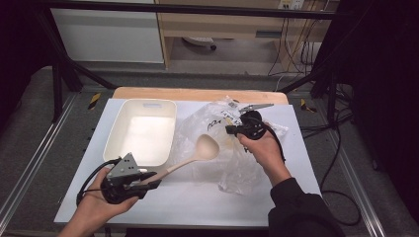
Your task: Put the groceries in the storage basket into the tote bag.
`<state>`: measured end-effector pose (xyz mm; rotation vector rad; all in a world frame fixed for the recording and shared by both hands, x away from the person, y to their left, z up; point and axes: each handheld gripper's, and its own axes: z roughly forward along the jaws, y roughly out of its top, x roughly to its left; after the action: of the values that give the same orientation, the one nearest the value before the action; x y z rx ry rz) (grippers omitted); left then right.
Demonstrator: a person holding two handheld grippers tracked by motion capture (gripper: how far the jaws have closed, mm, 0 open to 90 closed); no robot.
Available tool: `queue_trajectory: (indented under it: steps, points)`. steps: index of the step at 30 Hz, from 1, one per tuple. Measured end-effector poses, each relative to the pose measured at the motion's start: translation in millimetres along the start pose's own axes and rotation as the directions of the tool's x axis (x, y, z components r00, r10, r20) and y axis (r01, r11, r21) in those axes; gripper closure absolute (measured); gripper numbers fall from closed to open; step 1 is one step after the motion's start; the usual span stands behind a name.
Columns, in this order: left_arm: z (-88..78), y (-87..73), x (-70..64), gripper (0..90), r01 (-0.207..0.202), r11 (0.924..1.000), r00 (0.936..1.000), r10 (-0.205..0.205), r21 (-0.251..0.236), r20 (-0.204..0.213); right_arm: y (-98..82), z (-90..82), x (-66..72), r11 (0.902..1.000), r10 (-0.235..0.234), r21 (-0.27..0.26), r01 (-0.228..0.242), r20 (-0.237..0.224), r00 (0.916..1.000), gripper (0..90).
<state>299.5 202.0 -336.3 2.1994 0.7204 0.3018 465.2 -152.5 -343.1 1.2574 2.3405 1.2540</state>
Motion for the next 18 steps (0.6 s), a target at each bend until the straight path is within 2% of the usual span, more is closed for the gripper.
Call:
queue_trajectory:
  steps: [3,11,18]
  points:
    - [12.2,0.0,-1.9,68.8,-0.002,0.9997,1.0,0.002,0.025,0.002,-0.1,-0.7,0.4,1.0,-0.002,0.0,0.002,0.0,1.0,90.0]
    - [41.9,5.1,-5.7,68.8,-0.006,0.999,0.9998,0.005,0.044,0.018,0.0,-3.1,3.7,0.9999,-0.011,-0.006,0.011,-0.003,0.9999,90.0]
    - [49.7,10.3,-15.8,68.8,-0.011,0.9993,0.9995,0.01,0.035,0.029,-0.6,-5.1,0.7,0.9999,-0.007,-0.008,0.007,0.002,1.0,90.0]
